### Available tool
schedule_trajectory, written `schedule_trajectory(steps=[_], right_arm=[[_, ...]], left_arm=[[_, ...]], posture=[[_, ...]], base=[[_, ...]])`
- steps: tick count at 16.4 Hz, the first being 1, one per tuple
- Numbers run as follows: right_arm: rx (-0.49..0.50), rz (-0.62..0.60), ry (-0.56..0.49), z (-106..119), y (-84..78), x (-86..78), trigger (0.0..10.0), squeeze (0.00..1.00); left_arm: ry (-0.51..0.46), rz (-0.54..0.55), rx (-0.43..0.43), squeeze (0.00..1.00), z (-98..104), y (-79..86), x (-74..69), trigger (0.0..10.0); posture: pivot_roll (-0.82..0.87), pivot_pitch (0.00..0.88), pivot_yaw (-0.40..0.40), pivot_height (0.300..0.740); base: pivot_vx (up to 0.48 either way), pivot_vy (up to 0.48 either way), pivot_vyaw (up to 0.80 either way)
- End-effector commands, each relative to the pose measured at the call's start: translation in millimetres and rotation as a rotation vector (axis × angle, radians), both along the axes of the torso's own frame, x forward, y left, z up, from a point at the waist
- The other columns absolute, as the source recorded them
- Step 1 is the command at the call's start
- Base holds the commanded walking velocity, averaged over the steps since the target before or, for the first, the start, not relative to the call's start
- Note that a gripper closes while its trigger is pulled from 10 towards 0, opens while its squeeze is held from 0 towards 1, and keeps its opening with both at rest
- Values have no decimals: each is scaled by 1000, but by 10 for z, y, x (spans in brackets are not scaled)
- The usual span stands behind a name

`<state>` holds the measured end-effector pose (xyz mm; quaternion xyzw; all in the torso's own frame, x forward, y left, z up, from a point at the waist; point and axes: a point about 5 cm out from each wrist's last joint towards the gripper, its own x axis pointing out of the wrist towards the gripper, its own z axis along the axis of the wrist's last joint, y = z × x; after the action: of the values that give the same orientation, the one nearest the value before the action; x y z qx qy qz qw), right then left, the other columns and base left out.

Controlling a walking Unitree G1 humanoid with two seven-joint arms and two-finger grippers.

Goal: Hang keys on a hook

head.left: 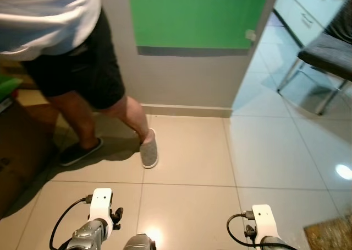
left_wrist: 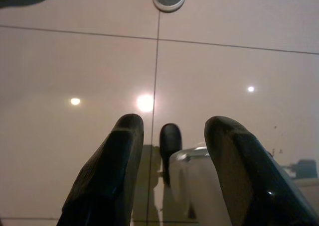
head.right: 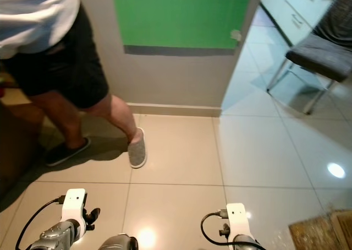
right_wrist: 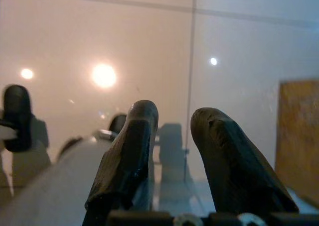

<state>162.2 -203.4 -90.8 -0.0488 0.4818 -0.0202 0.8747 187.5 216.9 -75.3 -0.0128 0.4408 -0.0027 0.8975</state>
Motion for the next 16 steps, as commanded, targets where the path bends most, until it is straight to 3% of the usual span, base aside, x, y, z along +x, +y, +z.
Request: schedule_trajectory(steps=[1,7,10,14,16], right_arm=[[-1,2,-6,7,-10,9,10000,0],[-31,29,-18,51,-1,123,10000,0],[-14,40,-45,70,2,154,10000,0],[-86,112,-5,49,-39,101,10000,0],[-72,101,-9,45,-37,88,10000,0]], left_arm=[[10,-29,-6,0,-19,-40,-24,10000],[-1,-24,-44,0,-7,-111,26,10000],[-10,-32,-53,0,4,-135,53,10000],[-27,-56,-73,0,17,-184,82,10000],[-35,-65,-75,0,26,-197,100,10000]], posture=[[68,8,-15,740],[67,21,-27,740],[65,23,-21,740],[59,34,-15,740],[62,41,-16,740]], base=[[0,0,800],[0,0,232],[289,0,750],[358,0,600],[360,0,800]])
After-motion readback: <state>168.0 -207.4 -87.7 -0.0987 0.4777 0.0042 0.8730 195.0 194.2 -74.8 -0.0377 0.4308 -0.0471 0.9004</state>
